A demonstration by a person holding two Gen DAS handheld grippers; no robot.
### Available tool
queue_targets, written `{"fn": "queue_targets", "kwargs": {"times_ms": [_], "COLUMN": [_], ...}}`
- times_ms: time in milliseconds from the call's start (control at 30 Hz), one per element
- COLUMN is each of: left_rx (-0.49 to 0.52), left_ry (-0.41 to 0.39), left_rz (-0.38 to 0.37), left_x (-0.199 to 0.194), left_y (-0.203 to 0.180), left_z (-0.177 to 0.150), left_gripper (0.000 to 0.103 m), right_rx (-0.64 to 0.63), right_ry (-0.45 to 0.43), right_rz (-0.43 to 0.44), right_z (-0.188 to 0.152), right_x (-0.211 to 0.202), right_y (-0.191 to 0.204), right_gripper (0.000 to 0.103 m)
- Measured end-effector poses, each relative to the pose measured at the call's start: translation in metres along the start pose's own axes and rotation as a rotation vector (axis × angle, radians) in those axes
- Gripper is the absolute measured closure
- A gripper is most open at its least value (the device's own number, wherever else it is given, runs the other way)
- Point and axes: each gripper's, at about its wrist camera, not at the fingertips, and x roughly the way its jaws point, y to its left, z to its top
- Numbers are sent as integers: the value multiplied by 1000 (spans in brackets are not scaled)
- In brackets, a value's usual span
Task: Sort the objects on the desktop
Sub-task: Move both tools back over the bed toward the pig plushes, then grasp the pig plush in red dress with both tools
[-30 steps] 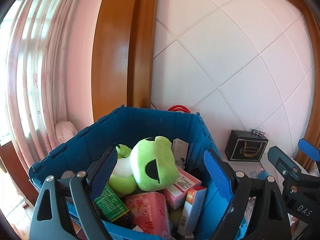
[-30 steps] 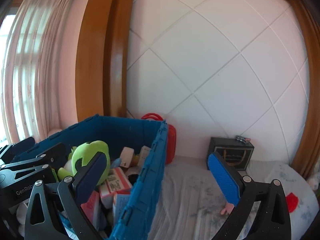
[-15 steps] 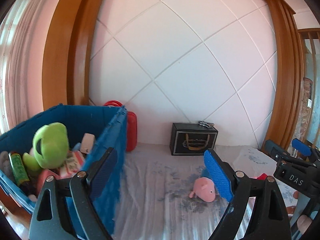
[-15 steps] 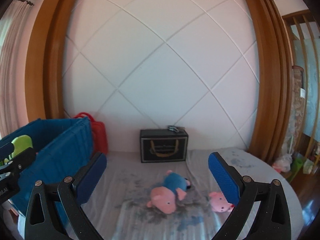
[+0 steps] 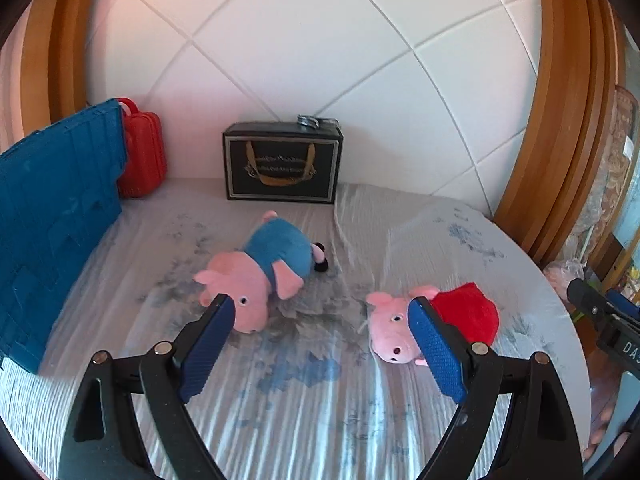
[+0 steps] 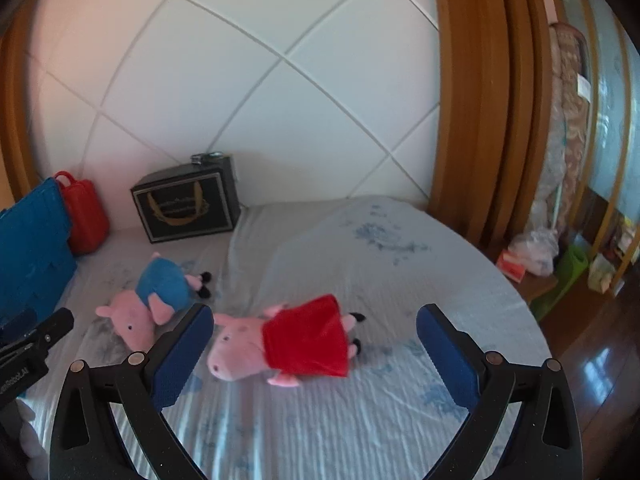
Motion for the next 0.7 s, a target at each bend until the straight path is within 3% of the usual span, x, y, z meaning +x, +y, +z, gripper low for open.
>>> {"fn": "queue_targets", "kwargs": {"times_ms": [100,267,433,700], "left_rx": [51,129,150,172], "left_ry": [69,138,201,237], "left_rz": [8,12,-23,-8], "left_x": [39,85,122,152], "left_y": [-35,-70,-83,-95], "left_z": [-14,-33,-45,-53], "left_gripper": [14,14,14,14], "right_rx": [45,29,24,12], "right_ry": [56,147,207,322], "right_rz": [12,48,107,185], "right_z": [-13,-32,-43,-52], "right_x": [24,76,121,169], "right_y": [-34,-47,-48,-39], "right_gripper": [0,0,0,0]}}
